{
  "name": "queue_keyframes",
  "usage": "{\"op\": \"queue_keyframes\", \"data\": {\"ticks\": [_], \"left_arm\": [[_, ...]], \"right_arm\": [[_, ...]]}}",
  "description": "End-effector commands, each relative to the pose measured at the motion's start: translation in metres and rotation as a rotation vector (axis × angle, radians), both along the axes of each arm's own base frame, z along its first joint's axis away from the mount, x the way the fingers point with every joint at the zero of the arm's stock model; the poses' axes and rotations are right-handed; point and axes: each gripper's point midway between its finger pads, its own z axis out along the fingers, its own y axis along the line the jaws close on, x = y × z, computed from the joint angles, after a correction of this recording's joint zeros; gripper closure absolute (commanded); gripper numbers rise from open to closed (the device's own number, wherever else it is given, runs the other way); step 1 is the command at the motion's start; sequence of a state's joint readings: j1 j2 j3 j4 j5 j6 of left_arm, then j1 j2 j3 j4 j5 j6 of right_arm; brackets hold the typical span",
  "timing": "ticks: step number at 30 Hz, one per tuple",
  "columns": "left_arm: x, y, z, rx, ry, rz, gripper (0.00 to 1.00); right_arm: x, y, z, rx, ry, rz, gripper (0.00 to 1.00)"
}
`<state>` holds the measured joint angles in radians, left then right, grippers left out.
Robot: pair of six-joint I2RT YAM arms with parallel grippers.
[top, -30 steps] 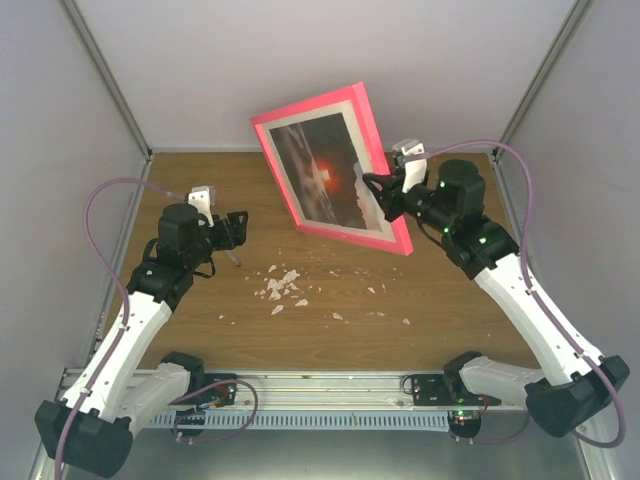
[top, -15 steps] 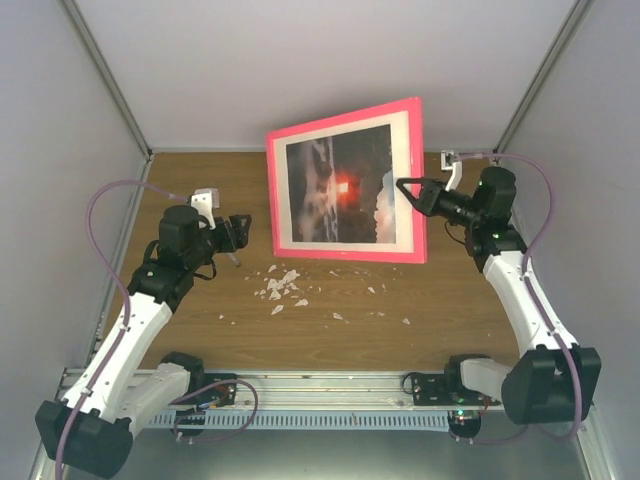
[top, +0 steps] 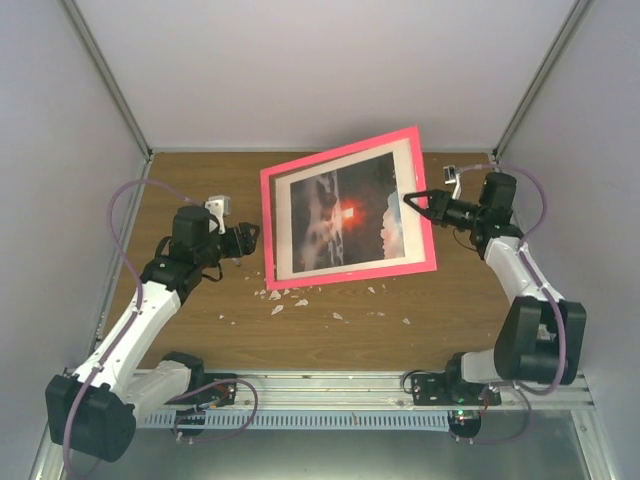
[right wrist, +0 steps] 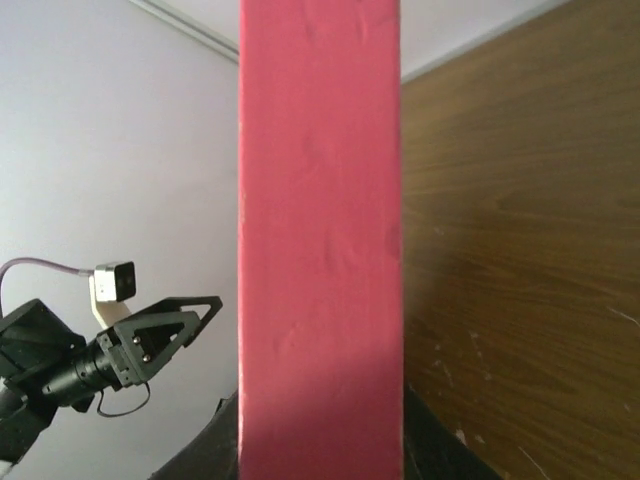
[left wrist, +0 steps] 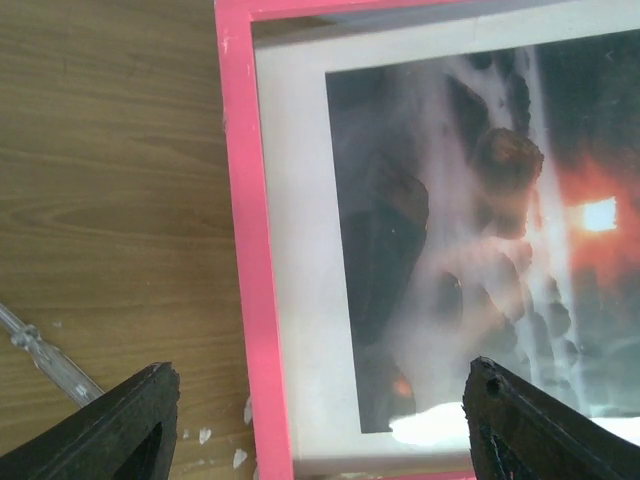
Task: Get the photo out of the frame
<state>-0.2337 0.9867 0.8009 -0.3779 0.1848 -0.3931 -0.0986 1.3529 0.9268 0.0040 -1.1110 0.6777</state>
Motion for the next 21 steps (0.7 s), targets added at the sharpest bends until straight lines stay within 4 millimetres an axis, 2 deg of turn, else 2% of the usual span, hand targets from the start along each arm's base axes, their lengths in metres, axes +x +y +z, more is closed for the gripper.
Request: {"op": "queue_keyframes", "data": {"ticks": [1,7,11,17,21], "left_arm": [[0.003,-0.006,-0.01,-0.035,0.007,-0.024,0.22],[0.008,-0.009,-0.026,-0.042,0.048,-0.02,0.22],[0.007,-0.013,-0.04,-0.061,0.076,-0.03,0.23],[0.005,-0.015,-0.068,-0.061,0.143,-0.035,0.23],[0.004,-0.021,-0.08,-0.064,0.176,-0.06,0.24]], "right_arm": [[-0.001,0.001,-0.011,0.041,-0.024,0.142,0.99],[0.013,-0.001,-0.065,0.04,0.094,0.2,0.99],[0.027,-0.01,-0.101,0.026,0.188,0.17,0.99],[0.044,-0.037,-0.149,-0.044,0.293,0.084,0.99],[0.052,-0.057,-0.171,-0.102,0.345,0.028,0.98]]}}
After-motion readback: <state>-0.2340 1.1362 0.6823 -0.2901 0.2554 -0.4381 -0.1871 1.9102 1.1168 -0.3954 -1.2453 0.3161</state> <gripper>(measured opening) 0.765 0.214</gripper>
